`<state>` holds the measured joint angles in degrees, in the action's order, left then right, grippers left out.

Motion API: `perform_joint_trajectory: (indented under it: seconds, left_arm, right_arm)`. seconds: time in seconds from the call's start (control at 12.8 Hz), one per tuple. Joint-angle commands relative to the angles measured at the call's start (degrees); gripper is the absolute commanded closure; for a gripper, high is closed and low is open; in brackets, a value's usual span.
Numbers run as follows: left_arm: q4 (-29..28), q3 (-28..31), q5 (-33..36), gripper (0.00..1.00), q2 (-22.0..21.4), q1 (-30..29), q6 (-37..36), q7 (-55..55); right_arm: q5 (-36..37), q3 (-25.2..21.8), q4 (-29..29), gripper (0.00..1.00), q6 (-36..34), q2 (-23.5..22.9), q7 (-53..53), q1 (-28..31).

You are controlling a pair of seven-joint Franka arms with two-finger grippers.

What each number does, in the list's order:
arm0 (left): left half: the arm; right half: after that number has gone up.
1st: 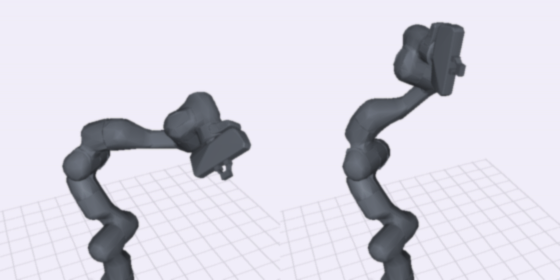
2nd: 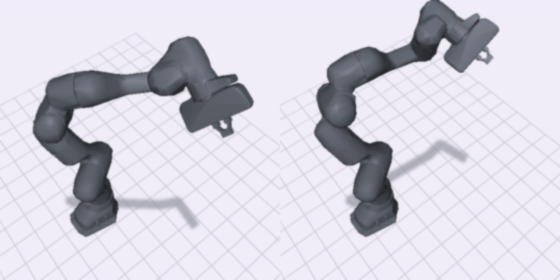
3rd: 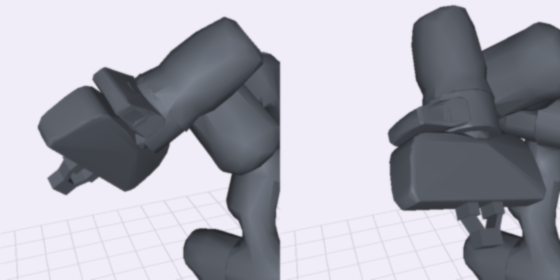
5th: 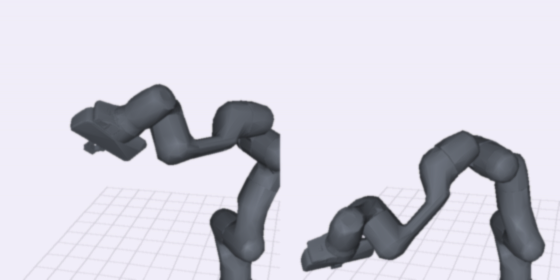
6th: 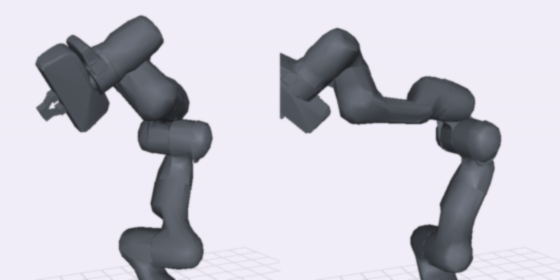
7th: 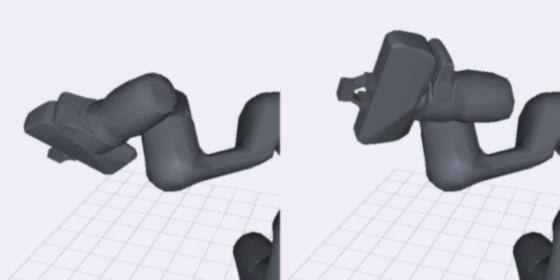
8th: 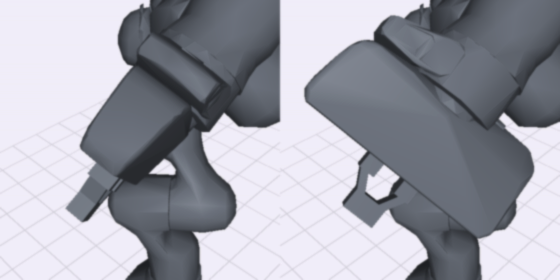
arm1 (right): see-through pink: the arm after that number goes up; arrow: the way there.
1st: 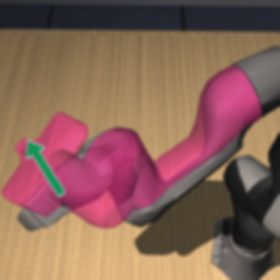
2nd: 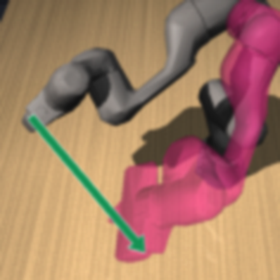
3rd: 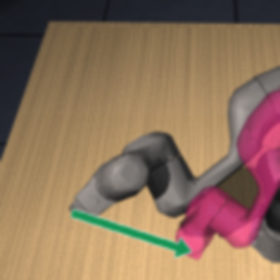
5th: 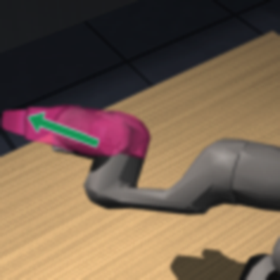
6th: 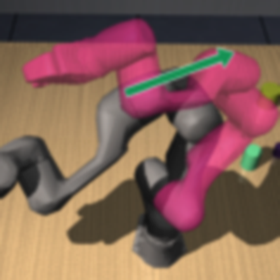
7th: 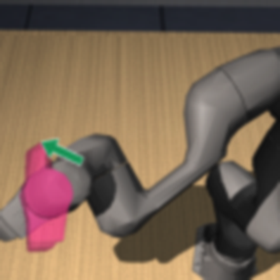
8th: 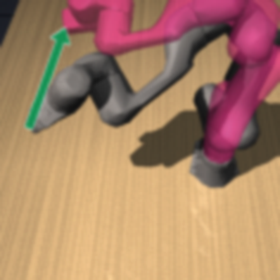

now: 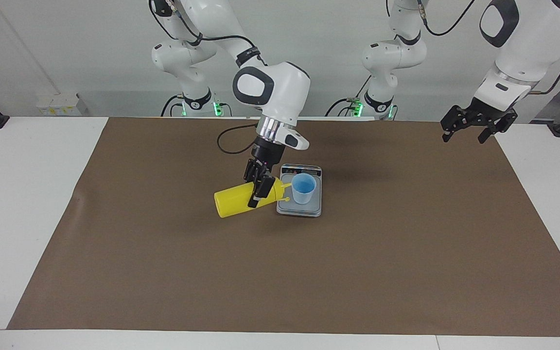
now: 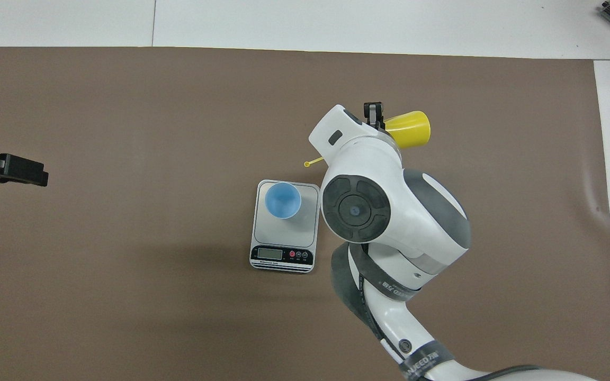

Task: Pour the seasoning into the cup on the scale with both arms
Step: 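Tilt the bottle over the cup on the scale with the right gripper, then bring the bottle back upright toward its spot with the right gripper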

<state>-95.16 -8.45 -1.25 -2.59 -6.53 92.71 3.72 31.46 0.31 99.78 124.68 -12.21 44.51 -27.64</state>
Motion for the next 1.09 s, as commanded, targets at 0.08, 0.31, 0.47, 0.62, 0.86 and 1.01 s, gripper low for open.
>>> perform_joint_trajectory:
  seconds: [0.08, 0.31, 0.47, 0.62, 0.86, 1.01]
  left_arm:
    - [-3.35, -0.60, -0.51, 0.00, -2.68, 1.51, -0.78, 0.06]
    - [-3.98, -0.69, -0.51, 0.00, -3.12, 2.56, -0.69, -3.80]
    - [-2.15, -0.60, -0.51, 0.00, -2.43, 2.40, -1.74, -3.81]
    - [-1.43, -0.51, 0.10, 0.00, -2.25, 2.22, -2.10, -3.63]
    - [-0.20, -0.51, 0.72, 0.00, -1.98, 1.69, -2.19, -3.37]
    - [-0.03, -0.43, 0.90, 0.00, -1.98, 1.60, -2.36, -3.28]
  right_arm:
    - [-19.20, 0.74, 1.64, 1.00, -4.35, 3.51, 12.41, 8.10]
    - [-32.39, 0.74, 1.64, 1.00, -9.71, 4.39, 21.28, 15.31]
    - [-40.48, 0.65, 1.82, 1.00, -10.07, 4.39, 26.14, 19.18]
    - [-47.77, 0.65, 3.57, 1.00, -10.16, 4.57, 28.95, 22.44]
    - [-59.29, 0.57, 5.25, 1.00, -11.13, 5.27, 29.32, 26.83]
    - [-63.70, 0.57, 7.52, 1.00, -10.95, 5.45, 33.68, 29.39]
